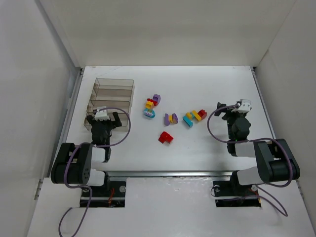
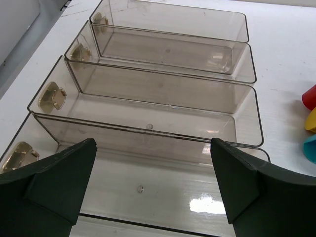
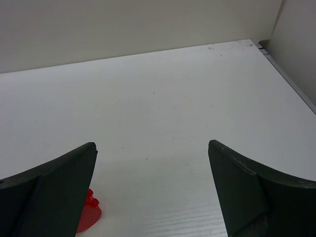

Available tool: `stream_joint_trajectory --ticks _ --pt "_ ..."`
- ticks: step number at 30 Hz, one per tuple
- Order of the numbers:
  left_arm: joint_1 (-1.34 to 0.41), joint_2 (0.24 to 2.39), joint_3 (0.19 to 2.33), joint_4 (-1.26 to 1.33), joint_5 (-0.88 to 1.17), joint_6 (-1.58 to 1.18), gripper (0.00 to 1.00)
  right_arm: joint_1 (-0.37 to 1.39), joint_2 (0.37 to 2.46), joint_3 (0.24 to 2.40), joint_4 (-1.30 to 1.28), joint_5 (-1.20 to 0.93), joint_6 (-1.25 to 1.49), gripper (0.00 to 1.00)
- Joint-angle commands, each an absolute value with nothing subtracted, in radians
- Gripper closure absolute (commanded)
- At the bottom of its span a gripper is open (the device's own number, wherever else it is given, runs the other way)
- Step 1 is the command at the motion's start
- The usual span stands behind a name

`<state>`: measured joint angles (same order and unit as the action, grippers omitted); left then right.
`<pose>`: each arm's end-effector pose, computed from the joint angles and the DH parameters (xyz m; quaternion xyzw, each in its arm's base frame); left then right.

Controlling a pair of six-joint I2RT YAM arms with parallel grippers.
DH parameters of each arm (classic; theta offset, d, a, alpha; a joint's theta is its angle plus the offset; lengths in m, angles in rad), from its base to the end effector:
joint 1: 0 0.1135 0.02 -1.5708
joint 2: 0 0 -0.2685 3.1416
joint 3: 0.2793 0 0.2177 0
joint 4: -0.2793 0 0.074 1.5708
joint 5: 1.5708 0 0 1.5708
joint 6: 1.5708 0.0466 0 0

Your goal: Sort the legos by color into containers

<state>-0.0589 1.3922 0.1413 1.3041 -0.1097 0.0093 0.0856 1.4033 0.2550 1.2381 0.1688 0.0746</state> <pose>0.2152 -0.0076 0.2044 -0.0163 0.6880 0.0197 0.7253 0.2350 0.0123 0.2227 0.0585 0.6726 0.0022 0.7377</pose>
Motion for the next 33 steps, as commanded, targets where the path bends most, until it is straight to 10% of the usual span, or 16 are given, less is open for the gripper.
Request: stream_joint_trajectory --ticks 1,10,17,25,33 --pt "-0.063 1.376 0.158 1.514 -0.103 -0.005 0.00 0.092 1.399 0.285 1.273 0.173 0.067 0.01" --pt "-0.063 1.236 0.132 1.486 0.020 0.061 0.00 0.110 1.256 0.608 0.648 0.176 0.020 0.01" --pt "-0.083 0.980 0.667 0.412 0.569 0.563 0.00 0.268 1.204 0.903 0.465 0.382 -0.326 0.01" --pt "-0.185 1.483 1.493 -0.394 0.575 0.494 0.00 0.307 1.267 1.251 0.246 0.304 -0.268 0.01" --pt "-0.383 1.887 1.934 -0.523 0.457 0.431 0.00 0.389 1.298 1.275 0.166 0.397 -0.173 0.01"
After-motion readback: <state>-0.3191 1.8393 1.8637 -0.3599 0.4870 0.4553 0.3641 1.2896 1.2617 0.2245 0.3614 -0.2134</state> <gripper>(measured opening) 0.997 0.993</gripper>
